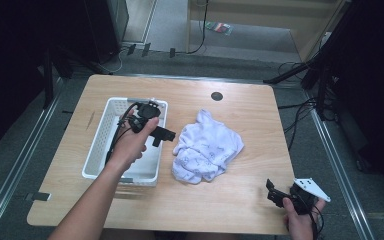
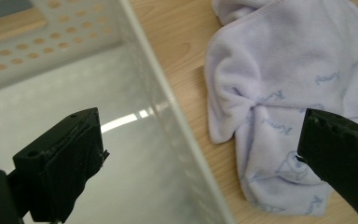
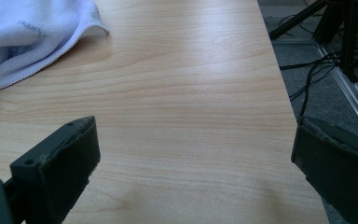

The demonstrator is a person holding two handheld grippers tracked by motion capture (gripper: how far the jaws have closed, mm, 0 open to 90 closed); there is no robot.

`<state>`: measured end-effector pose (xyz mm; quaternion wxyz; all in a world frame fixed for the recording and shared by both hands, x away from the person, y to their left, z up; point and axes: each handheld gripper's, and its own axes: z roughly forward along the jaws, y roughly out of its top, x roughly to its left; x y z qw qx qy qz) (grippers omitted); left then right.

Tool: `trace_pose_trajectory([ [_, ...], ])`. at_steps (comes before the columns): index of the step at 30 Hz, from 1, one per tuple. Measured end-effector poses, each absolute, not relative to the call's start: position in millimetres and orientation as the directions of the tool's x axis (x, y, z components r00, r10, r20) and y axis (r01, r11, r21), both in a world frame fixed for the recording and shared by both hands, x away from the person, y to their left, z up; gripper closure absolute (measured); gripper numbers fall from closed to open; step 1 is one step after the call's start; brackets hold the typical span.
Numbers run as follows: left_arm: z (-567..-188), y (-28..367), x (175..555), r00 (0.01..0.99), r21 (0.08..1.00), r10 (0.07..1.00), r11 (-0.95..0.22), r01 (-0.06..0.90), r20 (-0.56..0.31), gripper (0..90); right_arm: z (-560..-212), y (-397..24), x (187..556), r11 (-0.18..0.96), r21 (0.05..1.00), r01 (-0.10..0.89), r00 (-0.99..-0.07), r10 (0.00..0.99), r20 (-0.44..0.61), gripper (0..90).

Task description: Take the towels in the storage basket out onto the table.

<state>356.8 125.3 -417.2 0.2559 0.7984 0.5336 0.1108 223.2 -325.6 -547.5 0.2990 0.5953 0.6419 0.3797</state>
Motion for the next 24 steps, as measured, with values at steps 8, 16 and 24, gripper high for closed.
trace_pose_trajectory([
  [8, -420, 163, 352, 0.354, 0.53, 0.93, -0.25, 0.81, -0.101, 0.6, -548, -326, 223, 0.0, 0.843, 0.538, -0.108, 0.992, 0.069, 1.1],
  [16, -417, 205, 344, 0.287, 0.554, 0.952, -0.183, 0.812, -0.106, 0.6, -547, -326, 223, -0.001, 0.843, 0.538, -0.109, 0.992, 0.07, 1.1],
  [24, -416, 245, 333, 0.235, 0.555, 0.968, -0.15, 0.818, -0.084, 0.6, -547, -326, 223, 0.0, 0.843, 0.538, -0.108, 0.992, 0.069, 1.1],
])
